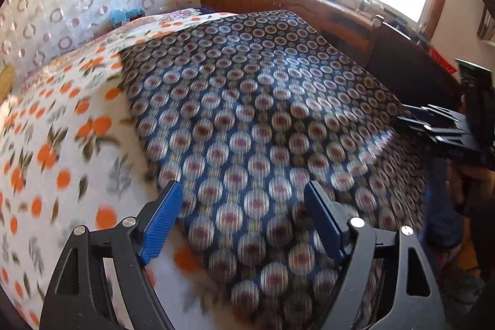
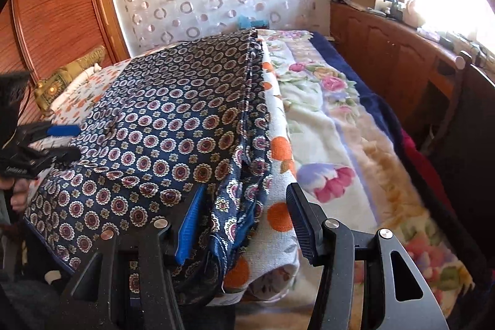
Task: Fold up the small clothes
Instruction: 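Move both open grippers to the folded shirt's side edges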
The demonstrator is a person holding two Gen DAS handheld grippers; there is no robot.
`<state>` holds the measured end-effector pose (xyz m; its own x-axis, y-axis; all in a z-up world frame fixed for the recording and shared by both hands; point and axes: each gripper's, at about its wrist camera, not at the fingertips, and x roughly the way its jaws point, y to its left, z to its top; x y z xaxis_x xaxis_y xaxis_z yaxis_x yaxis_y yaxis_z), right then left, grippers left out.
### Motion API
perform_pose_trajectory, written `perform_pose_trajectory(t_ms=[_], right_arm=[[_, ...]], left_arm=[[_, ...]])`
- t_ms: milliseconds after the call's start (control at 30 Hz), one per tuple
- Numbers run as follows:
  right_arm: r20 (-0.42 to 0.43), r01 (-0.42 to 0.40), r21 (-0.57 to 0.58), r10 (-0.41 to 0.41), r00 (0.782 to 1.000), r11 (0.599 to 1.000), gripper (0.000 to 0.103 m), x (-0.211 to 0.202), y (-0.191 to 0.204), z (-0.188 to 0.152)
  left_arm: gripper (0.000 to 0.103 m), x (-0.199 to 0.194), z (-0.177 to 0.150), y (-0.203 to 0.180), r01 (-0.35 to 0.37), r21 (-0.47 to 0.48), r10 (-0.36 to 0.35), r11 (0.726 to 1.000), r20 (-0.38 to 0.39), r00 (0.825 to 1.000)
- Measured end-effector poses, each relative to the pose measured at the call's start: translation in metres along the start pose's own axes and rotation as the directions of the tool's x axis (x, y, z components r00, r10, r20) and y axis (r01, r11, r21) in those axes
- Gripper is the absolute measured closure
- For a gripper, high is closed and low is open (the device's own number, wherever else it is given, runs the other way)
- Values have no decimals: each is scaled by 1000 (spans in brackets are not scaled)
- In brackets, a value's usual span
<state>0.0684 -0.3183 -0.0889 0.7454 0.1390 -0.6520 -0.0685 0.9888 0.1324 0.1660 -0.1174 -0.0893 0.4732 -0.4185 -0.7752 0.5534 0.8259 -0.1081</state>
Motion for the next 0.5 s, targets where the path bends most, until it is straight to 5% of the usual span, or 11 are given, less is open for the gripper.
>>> perform_pose_trajectory(t_ms=[167, 367, 500], right_arm=[[-3, -23, 2, 23, 1000, 1000, 48, 7, -1, 1], [-16, -15, 12, 15, 1000, 1000, 48, 18, 3, 7], [-27, -7, -2, 7, 1000, 1000, 52, 15, 7, 5]], left_arm=[[23, -14, -24, 6, 14, -62, -15, 998, -12, 1000], [43, -23, -36, -1, 64, -115, -65, 991, -2, 998], [44, -29, -44, -2, 76, -150, -74, 986, 16, 997]])
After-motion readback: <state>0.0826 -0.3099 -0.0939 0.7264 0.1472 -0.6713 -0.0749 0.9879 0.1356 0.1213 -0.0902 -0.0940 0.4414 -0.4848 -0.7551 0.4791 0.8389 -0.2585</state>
